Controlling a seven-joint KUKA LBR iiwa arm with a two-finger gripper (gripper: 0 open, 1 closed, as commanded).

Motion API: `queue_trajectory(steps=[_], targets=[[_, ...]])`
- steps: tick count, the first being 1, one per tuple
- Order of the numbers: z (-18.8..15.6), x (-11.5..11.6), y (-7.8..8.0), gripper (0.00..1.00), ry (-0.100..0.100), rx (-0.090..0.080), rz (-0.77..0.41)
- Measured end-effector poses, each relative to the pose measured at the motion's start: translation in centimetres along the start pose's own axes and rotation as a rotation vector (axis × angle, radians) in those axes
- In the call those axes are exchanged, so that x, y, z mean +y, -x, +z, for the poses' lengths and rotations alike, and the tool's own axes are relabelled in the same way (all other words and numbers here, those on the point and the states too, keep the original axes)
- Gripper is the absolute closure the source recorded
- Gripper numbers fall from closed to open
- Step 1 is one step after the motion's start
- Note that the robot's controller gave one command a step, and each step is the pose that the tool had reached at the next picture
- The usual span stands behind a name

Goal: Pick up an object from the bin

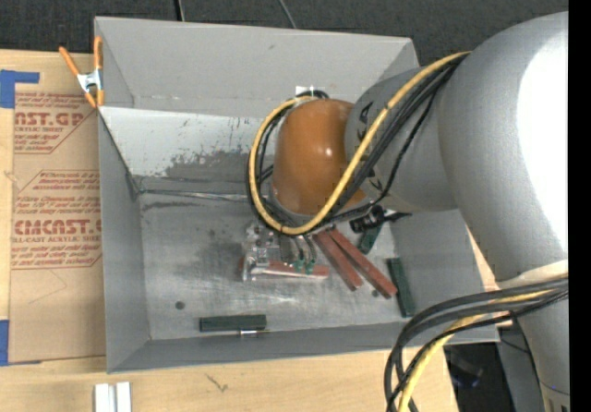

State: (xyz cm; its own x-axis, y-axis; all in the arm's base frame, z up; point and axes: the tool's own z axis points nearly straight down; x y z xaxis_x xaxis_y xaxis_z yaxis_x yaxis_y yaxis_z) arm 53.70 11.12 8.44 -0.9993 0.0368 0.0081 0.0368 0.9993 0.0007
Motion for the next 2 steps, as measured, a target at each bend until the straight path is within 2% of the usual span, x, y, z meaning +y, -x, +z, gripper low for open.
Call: queue_trajectory(steps=[1, 2], targets=[[-3.2, -0.8, 0.3, 1.00, 0.000, -0.014, -0.067], [-16.4, -2.6, 1.3, 1.00, 0.000, -0.011, -0.057]])
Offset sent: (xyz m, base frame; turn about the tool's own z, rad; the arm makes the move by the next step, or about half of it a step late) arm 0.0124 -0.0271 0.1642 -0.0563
